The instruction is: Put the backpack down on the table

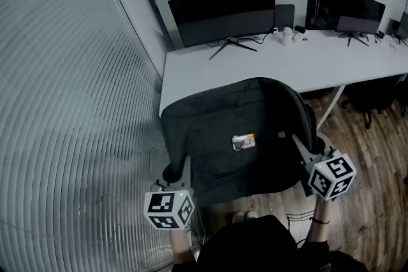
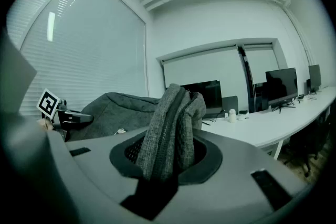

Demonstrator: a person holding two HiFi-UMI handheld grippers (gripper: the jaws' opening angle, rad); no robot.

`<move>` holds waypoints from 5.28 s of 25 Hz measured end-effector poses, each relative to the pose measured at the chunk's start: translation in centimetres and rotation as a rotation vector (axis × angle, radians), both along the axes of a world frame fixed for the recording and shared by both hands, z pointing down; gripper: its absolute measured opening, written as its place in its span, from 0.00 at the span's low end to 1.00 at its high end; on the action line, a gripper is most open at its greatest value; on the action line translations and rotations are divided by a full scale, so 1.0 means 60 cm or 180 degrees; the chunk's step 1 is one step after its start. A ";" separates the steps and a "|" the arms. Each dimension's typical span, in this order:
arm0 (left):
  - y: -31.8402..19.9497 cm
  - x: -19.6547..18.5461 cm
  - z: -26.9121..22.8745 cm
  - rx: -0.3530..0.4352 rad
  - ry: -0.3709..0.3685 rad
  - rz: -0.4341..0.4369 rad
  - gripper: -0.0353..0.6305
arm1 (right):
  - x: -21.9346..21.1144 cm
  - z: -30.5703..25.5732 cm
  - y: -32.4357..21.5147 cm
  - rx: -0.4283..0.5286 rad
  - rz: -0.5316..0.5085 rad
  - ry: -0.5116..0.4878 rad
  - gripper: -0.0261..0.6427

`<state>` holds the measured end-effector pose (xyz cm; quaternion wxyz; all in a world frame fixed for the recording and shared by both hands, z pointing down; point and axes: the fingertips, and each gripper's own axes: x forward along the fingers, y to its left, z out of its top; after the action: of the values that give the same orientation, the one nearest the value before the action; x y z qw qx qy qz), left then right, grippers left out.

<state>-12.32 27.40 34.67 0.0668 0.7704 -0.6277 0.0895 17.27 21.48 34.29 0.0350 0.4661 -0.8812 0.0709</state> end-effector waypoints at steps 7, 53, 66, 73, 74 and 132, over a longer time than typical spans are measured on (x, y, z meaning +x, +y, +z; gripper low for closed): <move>-0.001 0.002 0.000 -0.0006 0.0012 -0.0002 0.14 | 0.003 0.002 -0.002 -0.0010 0.0010 0.0003 0.21; -0.217 -0.040 0.058 -0.0175 0.0170 -0.0143 0.13 | -0.042 0.049 -0.244 -0.0195 -0.0109 0.0066 0.21; -0.370 -0.093 0.047 -0.0216 0.0193 0.0062 0.13 | -0.087 0.036 -0.369 -0.0254 0.0080 0.0052 0.21; -0.432 -0.119 0.043 -0.0183 0.0201 0.0144 0.13 | -0.110 0.031 -0.420 -0.0214 0.0142 0.0008 0.21; -0.439 -0.124 0.045 -0.0170 0.0208 0.0153 0.13 | -0.113 0.032 -0.428 -0.0195 0.0144 -0.0001 0.21; -0.936 -0.164 0.178 -0.0843 0.0239 -0.0167 0.13 | -0.165 0.138 -0.973 -0.0676 -0.0063 0.0317 0.21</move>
<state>-22.16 -28.79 45.35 0.1936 0.7410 -0.6273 0.1409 7.38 -36.93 42.59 0.1287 0.4540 -0.8704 0.1403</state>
